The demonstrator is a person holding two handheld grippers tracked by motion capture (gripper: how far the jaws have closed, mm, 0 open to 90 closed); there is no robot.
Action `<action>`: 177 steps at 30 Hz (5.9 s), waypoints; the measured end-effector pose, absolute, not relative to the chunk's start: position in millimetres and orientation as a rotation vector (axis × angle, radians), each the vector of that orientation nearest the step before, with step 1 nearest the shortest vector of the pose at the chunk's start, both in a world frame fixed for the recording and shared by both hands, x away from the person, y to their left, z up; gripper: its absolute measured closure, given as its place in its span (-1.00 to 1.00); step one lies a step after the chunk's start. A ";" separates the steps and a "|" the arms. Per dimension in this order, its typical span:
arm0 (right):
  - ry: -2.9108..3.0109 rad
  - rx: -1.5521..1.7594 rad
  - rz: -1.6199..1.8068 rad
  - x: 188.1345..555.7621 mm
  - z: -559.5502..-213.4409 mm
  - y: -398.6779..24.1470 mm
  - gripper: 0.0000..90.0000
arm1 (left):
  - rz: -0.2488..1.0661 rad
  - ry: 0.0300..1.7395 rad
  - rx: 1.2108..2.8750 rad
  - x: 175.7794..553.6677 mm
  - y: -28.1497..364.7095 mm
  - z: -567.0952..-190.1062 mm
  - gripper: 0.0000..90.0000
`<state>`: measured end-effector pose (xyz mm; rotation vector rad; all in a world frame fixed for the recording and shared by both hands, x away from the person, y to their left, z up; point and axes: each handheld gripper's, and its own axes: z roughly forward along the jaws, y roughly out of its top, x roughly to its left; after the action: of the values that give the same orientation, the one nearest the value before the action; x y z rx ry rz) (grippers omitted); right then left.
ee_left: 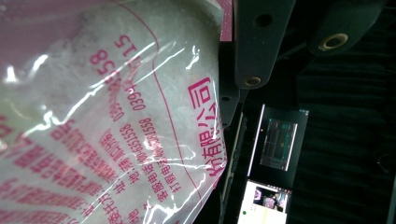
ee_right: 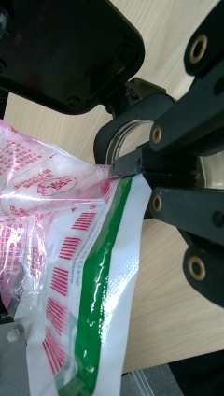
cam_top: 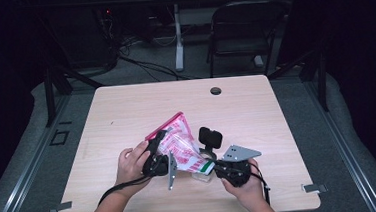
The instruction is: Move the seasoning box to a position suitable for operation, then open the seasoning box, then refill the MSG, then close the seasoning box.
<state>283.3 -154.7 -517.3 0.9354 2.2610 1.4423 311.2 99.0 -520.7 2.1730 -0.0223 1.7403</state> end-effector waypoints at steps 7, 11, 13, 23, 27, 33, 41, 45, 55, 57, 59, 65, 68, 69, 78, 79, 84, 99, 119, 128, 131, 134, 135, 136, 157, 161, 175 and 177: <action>2.265 0.935 1.435 283.4 -517.9 -154.4 0.99 | 1.751 -0.022 2.168 310.2 98.4 -520.4 0.42; 2.268 0.935 1.427 283.5 -518.4 -154.3 0.99 | 1.763 -0.027 2.161 309.4 97.9 -519.7 0.42; 2.267 0.936 1.427 283.4 -518.7 -154.1 0.99 | 1.765 -0.030 2.161 308.8 97.7 -518.9 0.42; 2.269 0.938 1.423 283.5 -519.9 -153.6 0.99 | 1.776 -0.039 2.146 308.5 97.2 -518.3 0.43; 2.270 0.937 1.423 283.4 -520.3 -153.2 0.99 | 1.778 -0.038 2.148 308.1 97.3 -517.7 0.43; 2.270 0.938 1.419 283.3 -520.6 -153.1 0.99 | 1.769 -0.028 2.151 307.2 97.0 -517.5 0.43; 2.273 0.941 1.417 283.6 -521.8 -152.2 0.98 | 1.774 -0.030 2.148 306.6 96.6 -516.1 0.43; 2.270 0.943 1.415 283.8 -522.1 -152.2 0.98 | 1.775 -0.032 2.146 306.3 96.3 -516.2 0.43; 2.273 0.942 1.411 284.1 -522.7 -152.0 0.98 | 1.786 -0.039 2.137 305.7 96.0 -515.2 0.43; 2.273 0.943 1.410 284.2 -522.9 -152.1 0.98 | 1.779 -0.034 2.140 305.6 95.9 -515.2 0.43; 2.272 0.945 1.408 284.2 -523.0 -152.1 0.98 | 1.779 -0.036 2.141 305.3 95.7 -515.0 0.43; 2.275 0.944 1.405 284.2 -523.0 -152.0 0.98 | 1.781 -0.041 2.140 305.3 95.8 -514.5 0.43; 2.274 0.945 1.406 283.9 -523.2 -151.6 0.98 | 1.783 -0.043 2.138 305.0 95.8 -514.5 0.43; 2.271 0.947 1.409 283.9 -523.5 -151.4 0.98 | 1.783 -0.043 2.137 305.0 95.8 -514.5 0.43; 2.273 0.947 1.406 284.0 -523.9 -151.3 0.98 | 1.788 -0.047 2.139 304.0 95.2 -513.7 0.43; 2.274 0.947 1.406 284.1 -524.0 -151.3 0.98 | 1.792 -0.051 2.132 304.2 95.2 -513.9 0.43; 2.273 0.947 1.406 284.1 -524.1 -151.3 0.98 | 1.796 -0.057 2.134 303.8 95.0 -513.3 0.43; 2.271 0.947 1.406 283.7 -524.1 -151.2 0.98 | 1.808 -0.073 2.134 303.6 94.0 -513.0 0.43; 2.268 0.947 1.402 283.3 -524.1 -150.7 0.98 | 1.810 -0.078 2.129 302.7 94.0 -512.1 0.43; 2.270 0.945 1.400 282.9 -523.5 -151.1 0.98 | 1.821 -0.087 2.124 302.2 93.7 -511.8 0.43; 2.266 0.948 1.404 283.4 -523.8 -150.5 0.98 | 1.822 -0.087 2.126 302.7 93.9 -512.1 0.43; 2.264 0.950 1.404 283.4 -524.4 -150.2 0.98 | 1.826 -0.092 2.125 302.7 93.8 -512.5 0.43; 2.266 0.948 1.400 283.4 -524.2 -150.3 0.98 | 1.826 -0.093 2.125 302.7 93.9 -512.4 0.43; 2.267 0.947 1.400 283.3 -524.2 -150.4 0.98 | 1.825 -0.093 2.124 302.6 93.9 -512.3 0.43; 2.293 0.963 1.316 281.8 -521.2 -151.5 0.98 | 1.840 -0.093 2.127 300.5 93.2 -512.6 0.43; 2.262 0.951 1.406 283.3 -524.4 -149.8 0.98 | 1.849 -0.098 2.113 300.4 92.6 -512.3 0.42; 2.317 0.934 1.303 279.5 -517.9 -152.0 0.96 | 1.854 -0.102 2.125 300.6 92.7 -510.4 0.42; 2.313 0.937 1.291 279.3 -517.8 -151.7 0.96 | 1.857 -0.105 2.123 300.3 92.4 -509.9 0.42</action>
<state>279.3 -151.7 -517.8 0.9367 2.3134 1.2912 300.3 92.4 -509.9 2.1231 -0.1053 1.8570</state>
